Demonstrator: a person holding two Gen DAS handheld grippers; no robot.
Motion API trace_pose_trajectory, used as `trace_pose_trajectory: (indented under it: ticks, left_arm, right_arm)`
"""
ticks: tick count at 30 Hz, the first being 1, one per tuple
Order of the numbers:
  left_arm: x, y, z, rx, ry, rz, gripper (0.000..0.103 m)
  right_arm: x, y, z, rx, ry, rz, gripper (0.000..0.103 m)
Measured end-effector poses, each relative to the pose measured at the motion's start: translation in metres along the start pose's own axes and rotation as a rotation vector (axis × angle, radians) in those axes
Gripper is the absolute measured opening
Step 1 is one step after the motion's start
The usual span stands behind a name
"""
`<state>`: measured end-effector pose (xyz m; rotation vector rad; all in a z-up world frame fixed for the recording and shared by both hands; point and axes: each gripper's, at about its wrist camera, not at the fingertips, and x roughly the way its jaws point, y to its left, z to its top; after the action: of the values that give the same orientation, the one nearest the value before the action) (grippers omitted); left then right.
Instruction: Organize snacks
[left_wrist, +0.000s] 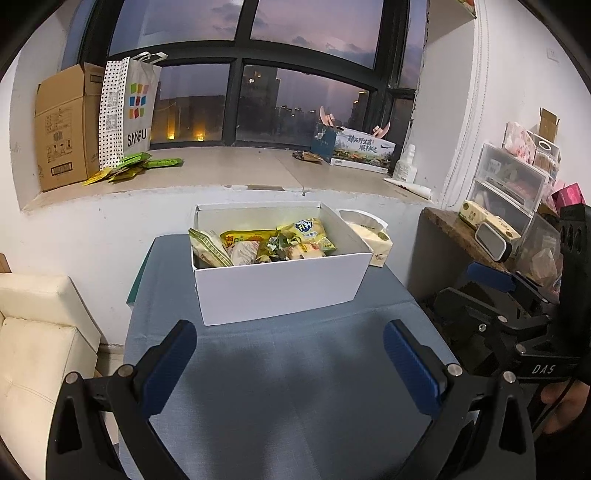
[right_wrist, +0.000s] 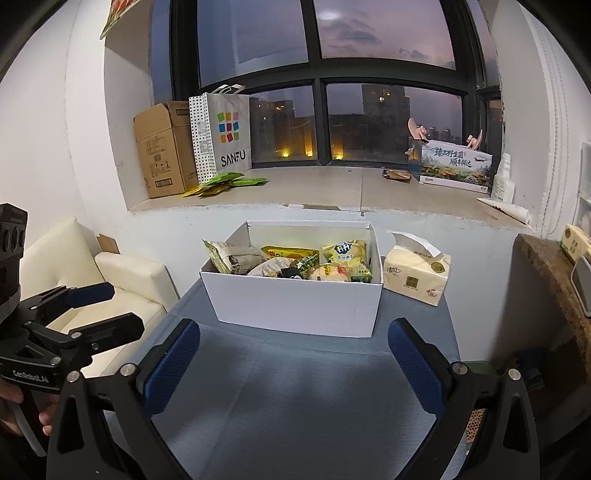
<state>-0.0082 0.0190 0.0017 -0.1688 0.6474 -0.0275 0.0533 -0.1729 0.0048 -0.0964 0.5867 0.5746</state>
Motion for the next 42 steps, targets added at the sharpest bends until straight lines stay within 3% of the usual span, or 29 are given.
trace_pose_trajectory:
  ticks: [42]
  left_arm:
    - [0.0045, -0.0014, -0.001, 0.026, 0.007, 0.02, 0.103]
  right_arm:
    - [-0.001, -0.0004, -0.0031, -0.001, 0.006, 0.012, 0.103]
